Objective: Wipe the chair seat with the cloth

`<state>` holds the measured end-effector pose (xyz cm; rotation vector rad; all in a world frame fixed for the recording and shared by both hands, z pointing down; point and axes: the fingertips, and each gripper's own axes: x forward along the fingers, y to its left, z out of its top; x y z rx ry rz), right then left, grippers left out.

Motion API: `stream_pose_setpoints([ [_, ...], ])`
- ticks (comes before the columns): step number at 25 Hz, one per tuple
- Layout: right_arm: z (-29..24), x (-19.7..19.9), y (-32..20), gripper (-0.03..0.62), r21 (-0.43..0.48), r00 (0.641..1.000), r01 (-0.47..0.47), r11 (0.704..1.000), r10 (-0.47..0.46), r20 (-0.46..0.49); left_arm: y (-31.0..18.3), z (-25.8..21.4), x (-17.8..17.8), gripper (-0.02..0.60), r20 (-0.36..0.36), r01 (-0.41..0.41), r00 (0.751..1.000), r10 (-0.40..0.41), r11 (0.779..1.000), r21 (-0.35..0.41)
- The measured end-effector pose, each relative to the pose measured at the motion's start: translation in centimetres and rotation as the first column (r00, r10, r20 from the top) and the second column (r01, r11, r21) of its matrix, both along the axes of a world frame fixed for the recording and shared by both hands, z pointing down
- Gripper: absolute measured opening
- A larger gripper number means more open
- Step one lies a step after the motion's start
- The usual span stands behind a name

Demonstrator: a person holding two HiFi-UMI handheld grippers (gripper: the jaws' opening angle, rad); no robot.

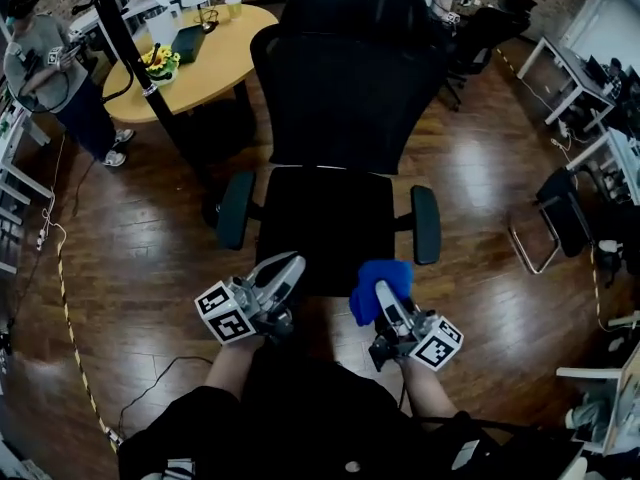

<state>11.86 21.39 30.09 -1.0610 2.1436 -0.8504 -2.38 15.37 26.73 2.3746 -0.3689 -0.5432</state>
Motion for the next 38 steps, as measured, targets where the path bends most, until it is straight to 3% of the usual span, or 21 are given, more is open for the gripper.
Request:
stream_pose_setpoints([
  [5, 0.5, -0.7, -7.6, 0.064, -0.067, 0.993, -0.061, 0.996, 0.053, -0.109, -8.5, 0.4, -1.6, -0.008, -0.016, -0.036, 0.999, 0.036, 0.999, -0.03],
  [11, 4.6, 0.0, -15.9, 0.064, -0.164, 0.974, -0.106, 0.981, 0.069, -0.214, -14.5, 3.0, -2.7, -0.008, -0.018, -0.057, 0.998, 0.055, 0.991, -0.117],
  [18, 15.7, -3.1, -30.3, 0.063, -0.316, 0.987, 0.052, 0.947, -0.097, -0.127, -18.9, 9.3, -4.4, -0.006, 0.0, 0.058, 0.998, -0.06, 0.968, -0.242],
  [25, 29.3, -10.6, -43.1, 0.064, -0.45, 0.955, 0.129, 0.884, -0.232, -0.182, -22.2, 16.2, -5.3, -0.008, 0.008, 0.132, 0.99, -0.138, 0.928, -0.349],
  [29, 34.7, -15.6, -47.2, 0.063, -0.52, 0.945, 0.138, 0.843, -0.269, -0.185, -22.0, 18.5, -7.0, -0.008, -0.021, 0.157, 0.984, -0.179, 0.908, -0.388],
  [32, 37.6, -18.1, -48.7, 0.064, -0.538, 0.926, 0.151, 0.83, -0.309, -0.218, -21.7, 18.8, -7.3, -0.008, -0.046, 0.143, 0.984, -0.172, 0.917, -0.373],
  [38, 43.2, -16.4, -48.2, 0.063, -0.617, 0.838, 0.047, 0.785, -0.367, -0.403, -21.0, 18.8, -7.6, -0.008, -0.056, 0.132, 0.985, -0.162, 0.924, -0.36],
])
